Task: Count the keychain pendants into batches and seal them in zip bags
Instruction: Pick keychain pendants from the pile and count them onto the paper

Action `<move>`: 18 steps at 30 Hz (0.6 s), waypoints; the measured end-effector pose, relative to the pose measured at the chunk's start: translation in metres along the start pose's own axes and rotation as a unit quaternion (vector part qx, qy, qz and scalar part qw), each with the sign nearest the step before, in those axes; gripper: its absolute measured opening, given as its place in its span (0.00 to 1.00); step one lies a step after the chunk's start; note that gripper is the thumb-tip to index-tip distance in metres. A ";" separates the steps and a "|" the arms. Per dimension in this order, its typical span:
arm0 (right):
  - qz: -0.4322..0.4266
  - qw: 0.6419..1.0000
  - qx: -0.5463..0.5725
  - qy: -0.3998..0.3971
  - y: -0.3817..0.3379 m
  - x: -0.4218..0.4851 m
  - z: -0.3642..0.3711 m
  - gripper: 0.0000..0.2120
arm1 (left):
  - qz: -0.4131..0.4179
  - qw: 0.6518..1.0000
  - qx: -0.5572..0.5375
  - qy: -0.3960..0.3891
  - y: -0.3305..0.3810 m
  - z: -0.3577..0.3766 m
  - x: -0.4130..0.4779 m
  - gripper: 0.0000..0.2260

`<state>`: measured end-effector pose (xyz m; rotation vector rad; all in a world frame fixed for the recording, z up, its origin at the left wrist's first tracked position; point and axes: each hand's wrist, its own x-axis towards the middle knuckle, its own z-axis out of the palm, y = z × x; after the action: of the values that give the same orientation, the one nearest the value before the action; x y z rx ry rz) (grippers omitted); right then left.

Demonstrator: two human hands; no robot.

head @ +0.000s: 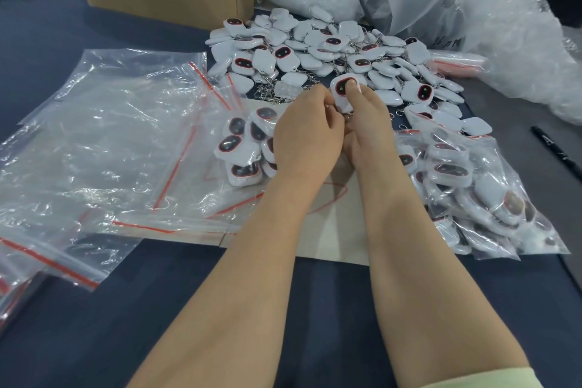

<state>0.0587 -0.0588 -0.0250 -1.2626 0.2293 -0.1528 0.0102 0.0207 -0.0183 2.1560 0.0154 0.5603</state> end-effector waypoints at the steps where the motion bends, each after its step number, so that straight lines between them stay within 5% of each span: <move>1: 0.002 1.000 0.008 0.004 0.000 0.000 0.000 0.08 | 0.000 1.000 0.000 0.000 0.000 0.000 0.000 0.07; 11: -0.045 0.994 -0.096 -0.013 -0.010 -0.005 0.001 0.12 | 0.006 1.000 -0.016 0.004 0.000 -0.001 0.000 0.06; 15: -0.046 0.996 -0.076 -0.004 -0.025 -0.004 0.007 0.10 | -0.044 0.993 -0.110 0.022 0.002 -0.006 0.005 0.05; 18: -0.055 0.980 -0.188 -0.022 -0.040 -0.009 0.009 0.10 | -0.075 0.978 -0.183 0.062 0.003 -0.011 0.008 0.04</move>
<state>0.0530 -0.0605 0.0164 -1.6555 0.1543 -0.1821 0.0126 0.0284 -0.0074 1.7442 0.1326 0.5618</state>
